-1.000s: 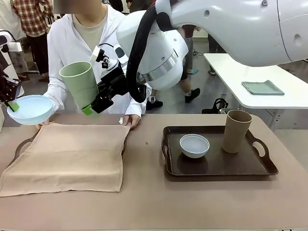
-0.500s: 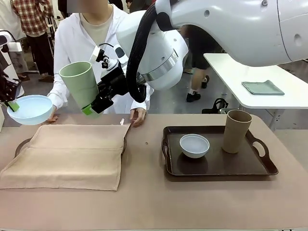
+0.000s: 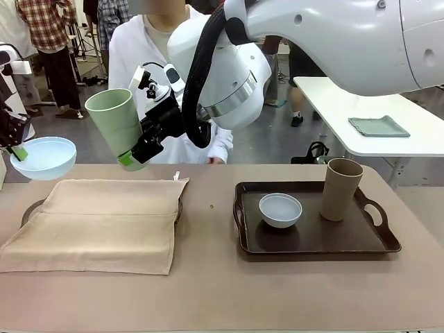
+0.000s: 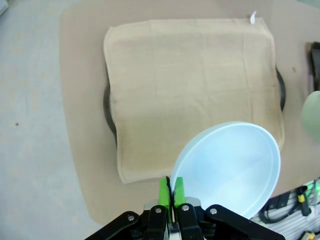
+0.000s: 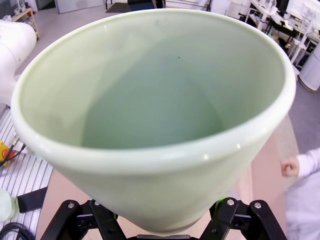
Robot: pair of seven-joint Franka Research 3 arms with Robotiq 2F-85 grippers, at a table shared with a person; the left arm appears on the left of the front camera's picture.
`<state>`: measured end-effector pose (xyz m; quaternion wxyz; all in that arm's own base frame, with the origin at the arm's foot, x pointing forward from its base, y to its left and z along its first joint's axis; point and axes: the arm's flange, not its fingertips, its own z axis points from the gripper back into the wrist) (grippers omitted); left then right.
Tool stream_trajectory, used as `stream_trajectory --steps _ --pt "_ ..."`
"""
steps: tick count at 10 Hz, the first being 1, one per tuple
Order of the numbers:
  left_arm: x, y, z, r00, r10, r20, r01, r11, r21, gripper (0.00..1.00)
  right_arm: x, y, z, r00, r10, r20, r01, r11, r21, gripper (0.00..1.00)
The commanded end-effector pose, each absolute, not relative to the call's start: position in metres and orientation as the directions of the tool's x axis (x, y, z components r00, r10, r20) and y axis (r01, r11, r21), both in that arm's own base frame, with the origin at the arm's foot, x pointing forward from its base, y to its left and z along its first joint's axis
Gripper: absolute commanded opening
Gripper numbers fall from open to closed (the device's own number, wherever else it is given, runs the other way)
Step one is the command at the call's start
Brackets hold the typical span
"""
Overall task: Set up a tray with a mat and arrange the tableware.
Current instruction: Place the Picnic Bowl and Reusable plastic cup back onto the Handle tray in front of the human's position.
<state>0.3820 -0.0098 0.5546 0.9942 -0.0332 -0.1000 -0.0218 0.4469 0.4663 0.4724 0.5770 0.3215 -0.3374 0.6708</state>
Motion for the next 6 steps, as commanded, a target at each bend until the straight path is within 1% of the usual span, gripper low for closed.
stream_trajectory --steps 1,2,3,5,6 --pt "0.382 -0.009 0.556 0.978 -0.034 0.207 0.046 0.997 -0.055 0.0 0.447 0.465 0.475 -0.134 0.556 0.82 -0.99 -0.108 -0.088 0.0" --pt "0.382 -0.009 0.556 0.978 -0.034 0.207 0.046 0.997 -0.055 0.0 0.447 0.465 0.475 -0.134 0.556 0.82 -0.99 -0.108 -0.088 0.0" --pt "0.382 -0.01 0.555 0.979 -0.037 0.2 0.05 0.997 -0.062 0.04 0.447 0.466 0.472 -0.128 0.557 0.821 -0.991 -0.107 -0.082 0.8" --pt "0.408 -0.002 0.512 0.983 -0.033 0.179 0.05 0.995 -0.092 0.04 0.472 0.462 0.437 -0.133 0.486 0.864 -0.988 -0.139 -0.073 0.8" --pt "0.423 0.0 0.491 0.987 -0.027 0.156 0.044 0.993 -0.106 0.04 0.485 0.462 0.42 -0.123 0.458 0.88 -0.989 -0.132 -0.07 0.8"
